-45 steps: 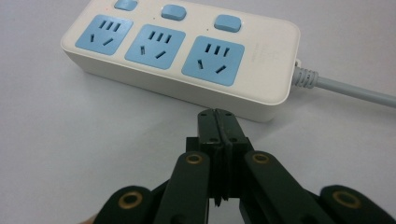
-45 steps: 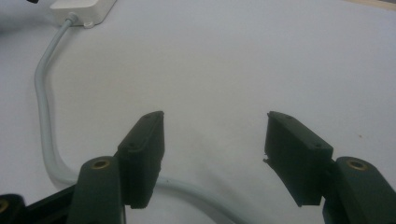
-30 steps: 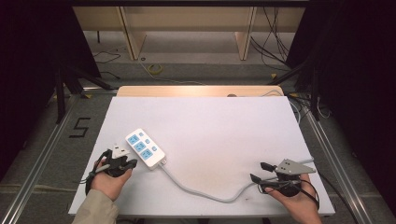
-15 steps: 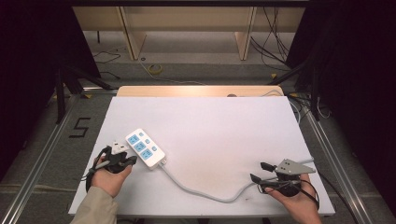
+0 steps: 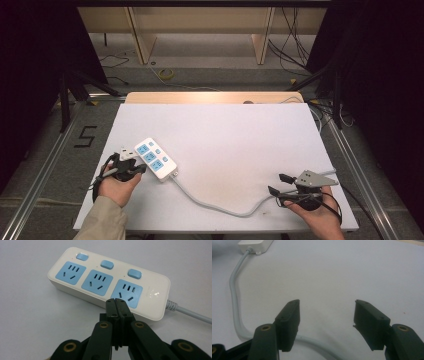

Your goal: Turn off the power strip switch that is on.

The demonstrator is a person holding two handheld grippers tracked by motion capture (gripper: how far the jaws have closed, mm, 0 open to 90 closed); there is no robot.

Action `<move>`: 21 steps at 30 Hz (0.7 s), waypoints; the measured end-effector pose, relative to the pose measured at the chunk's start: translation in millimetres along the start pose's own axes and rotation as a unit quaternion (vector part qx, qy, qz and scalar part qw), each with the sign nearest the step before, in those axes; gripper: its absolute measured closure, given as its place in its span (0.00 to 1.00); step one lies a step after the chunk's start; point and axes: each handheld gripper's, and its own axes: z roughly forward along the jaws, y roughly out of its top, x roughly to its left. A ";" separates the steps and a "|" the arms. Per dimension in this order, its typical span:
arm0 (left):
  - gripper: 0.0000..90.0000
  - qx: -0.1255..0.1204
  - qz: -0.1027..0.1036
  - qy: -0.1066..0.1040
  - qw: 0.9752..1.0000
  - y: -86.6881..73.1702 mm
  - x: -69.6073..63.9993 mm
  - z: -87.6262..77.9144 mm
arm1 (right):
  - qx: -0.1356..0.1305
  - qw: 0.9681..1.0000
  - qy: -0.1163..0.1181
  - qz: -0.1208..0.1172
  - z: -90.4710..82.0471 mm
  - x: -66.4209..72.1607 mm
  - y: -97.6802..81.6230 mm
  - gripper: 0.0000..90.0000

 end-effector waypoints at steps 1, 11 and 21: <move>1.00 -0.001 -0.002 0.000 1.000 0.5 -0.4 0.4 | 0.000 1.000 0.000 0.000 0.0 0.0 0.0 0.43; 1.00 -0.001 -0.003 0.003 1.000 3.5 0.0 1.4 | -0.001 1.000 0.001 -0.001 -0.2 0.2 0.1 0.43; 1.00 0.003 -0.005 0.004 1.000 6.1 1.3 2.1 | 0.000 1.000 0.001 0.000 -0.3 0.5 0.1 0.43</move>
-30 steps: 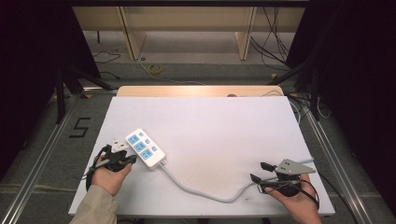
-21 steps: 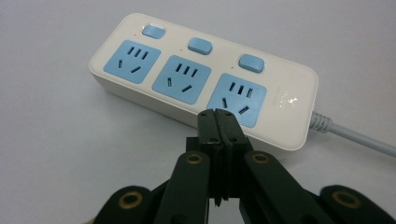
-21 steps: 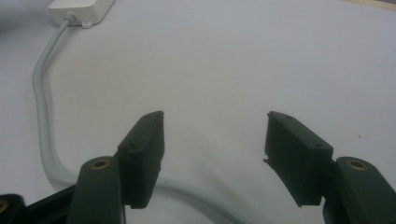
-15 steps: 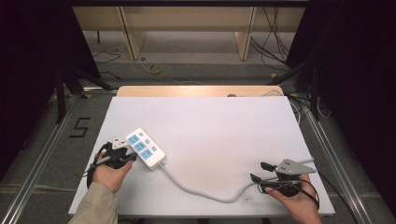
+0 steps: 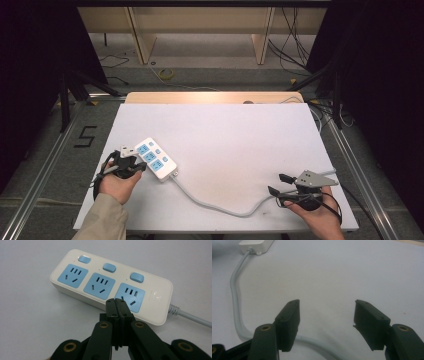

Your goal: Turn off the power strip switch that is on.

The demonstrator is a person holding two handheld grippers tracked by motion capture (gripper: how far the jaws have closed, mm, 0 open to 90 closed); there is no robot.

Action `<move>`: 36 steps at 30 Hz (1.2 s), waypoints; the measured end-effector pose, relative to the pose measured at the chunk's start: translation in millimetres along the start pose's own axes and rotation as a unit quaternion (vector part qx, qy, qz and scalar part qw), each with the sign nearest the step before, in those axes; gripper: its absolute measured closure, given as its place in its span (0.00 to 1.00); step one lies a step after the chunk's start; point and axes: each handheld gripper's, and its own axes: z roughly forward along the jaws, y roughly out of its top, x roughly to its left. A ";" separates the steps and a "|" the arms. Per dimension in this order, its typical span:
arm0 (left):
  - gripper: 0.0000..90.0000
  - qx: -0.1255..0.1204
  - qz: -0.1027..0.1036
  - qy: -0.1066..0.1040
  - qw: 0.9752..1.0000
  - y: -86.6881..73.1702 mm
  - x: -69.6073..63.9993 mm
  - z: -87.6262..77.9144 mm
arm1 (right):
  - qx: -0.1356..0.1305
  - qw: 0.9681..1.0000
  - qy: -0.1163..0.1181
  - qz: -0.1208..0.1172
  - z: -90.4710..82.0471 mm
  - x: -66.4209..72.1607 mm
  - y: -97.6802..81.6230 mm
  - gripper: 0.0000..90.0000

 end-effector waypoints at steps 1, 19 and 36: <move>1.00 0.000 0.000 0.000 1.000 0.2 0.1 0.1 | 0.000 1.000 0.000 0.000 0.0 0.0 0.0 0.43; 1.00 0.007 0.003 -0.001 1.000 7.3 -0.1 2.6 | 0.000 1.000 0.000 -0.001 0.0 0.0 0.0 0.43; 1.00 0.006 0.000 0.002 1.000 13.7 1.7 5.1 | -0.001 1.000 -0.001 -0.002 -0.1 0.0 0.0 0.43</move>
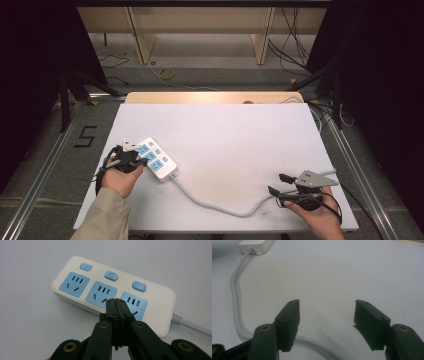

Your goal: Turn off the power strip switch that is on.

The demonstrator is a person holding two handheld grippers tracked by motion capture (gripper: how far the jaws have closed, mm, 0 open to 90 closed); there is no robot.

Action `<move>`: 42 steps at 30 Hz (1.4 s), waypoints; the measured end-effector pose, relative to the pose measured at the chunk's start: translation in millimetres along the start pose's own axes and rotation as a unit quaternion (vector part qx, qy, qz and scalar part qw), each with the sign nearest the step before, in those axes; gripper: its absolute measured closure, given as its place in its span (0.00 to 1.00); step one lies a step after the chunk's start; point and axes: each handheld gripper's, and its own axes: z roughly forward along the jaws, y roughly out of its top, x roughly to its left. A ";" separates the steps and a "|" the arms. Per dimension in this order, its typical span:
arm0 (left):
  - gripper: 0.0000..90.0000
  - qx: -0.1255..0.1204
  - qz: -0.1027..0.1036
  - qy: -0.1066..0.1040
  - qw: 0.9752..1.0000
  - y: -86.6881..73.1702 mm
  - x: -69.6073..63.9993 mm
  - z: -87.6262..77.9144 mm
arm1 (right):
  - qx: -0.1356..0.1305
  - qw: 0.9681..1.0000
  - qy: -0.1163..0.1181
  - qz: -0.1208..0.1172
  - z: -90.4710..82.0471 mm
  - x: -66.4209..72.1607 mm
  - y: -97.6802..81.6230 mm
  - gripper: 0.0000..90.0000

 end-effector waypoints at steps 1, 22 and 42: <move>1.00 0.000 0.000 0.000 1.000 0.4 0.1 0.0 | 0.000 1.000 0.000 0.000 0.0 0.0 0.0 0.43; 1.00 0.006 0.005 0.000 1.000 7.3 1.2 3.3 | -0.001 1.000 0.002 0.000 -0.1 -0.8 -0.1 0.42; 1.00 0.012 0.007 0.003 1.000 11.4 2.0 8.2 | -0.003 1.000 0.000 0.001 -2.6 -5.1 -0.3 0.42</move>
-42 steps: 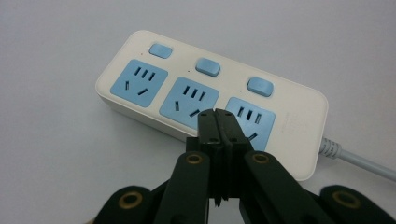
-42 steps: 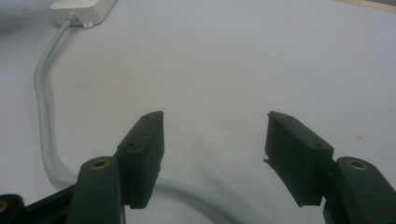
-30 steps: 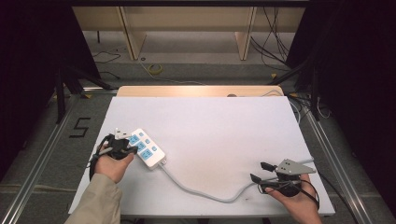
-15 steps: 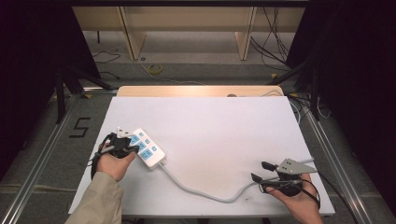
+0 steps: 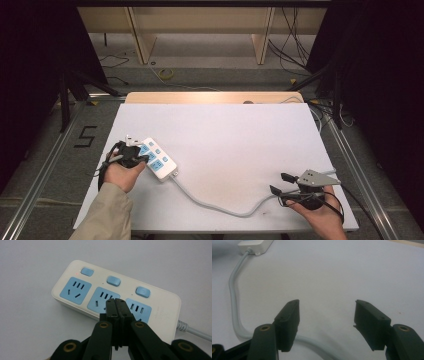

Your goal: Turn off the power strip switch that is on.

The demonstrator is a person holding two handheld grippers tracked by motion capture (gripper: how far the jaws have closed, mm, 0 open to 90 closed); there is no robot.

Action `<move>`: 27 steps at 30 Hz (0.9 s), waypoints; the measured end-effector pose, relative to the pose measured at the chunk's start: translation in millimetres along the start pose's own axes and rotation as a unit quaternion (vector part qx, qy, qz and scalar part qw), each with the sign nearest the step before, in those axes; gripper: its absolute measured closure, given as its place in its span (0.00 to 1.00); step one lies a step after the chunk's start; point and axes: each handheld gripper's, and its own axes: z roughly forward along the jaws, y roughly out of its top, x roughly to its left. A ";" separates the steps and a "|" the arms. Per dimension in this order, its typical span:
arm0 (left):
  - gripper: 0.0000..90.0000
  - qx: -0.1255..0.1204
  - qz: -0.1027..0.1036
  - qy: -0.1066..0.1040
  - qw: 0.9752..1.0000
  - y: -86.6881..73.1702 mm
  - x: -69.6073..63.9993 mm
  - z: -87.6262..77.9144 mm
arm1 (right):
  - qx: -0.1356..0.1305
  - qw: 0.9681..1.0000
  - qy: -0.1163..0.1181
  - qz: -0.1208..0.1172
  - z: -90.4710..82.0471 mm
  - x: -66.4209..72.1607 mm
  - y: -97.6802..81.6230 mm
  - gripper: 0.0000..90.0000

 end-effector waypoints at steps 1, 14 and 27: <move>1.00 0.001 0.002 0.000 1.000 0.4 0.4 0.4 | 0.000 1.000 0.000 0.000 -0.1 0.1 0.0 0.42; 1.00 0.004 0.001 0.000 1.000 6.9 3.0 4.2 | 0.001 1.000 -0.001 0.000 0.3 0.2 0.0 0.42; 1.00 0.005 0.000 0.000 1.000 13.9 4.0 7.8 | 0.000 1.000 -0.003 0.001 -0.1 -0.1 -0.1 0.42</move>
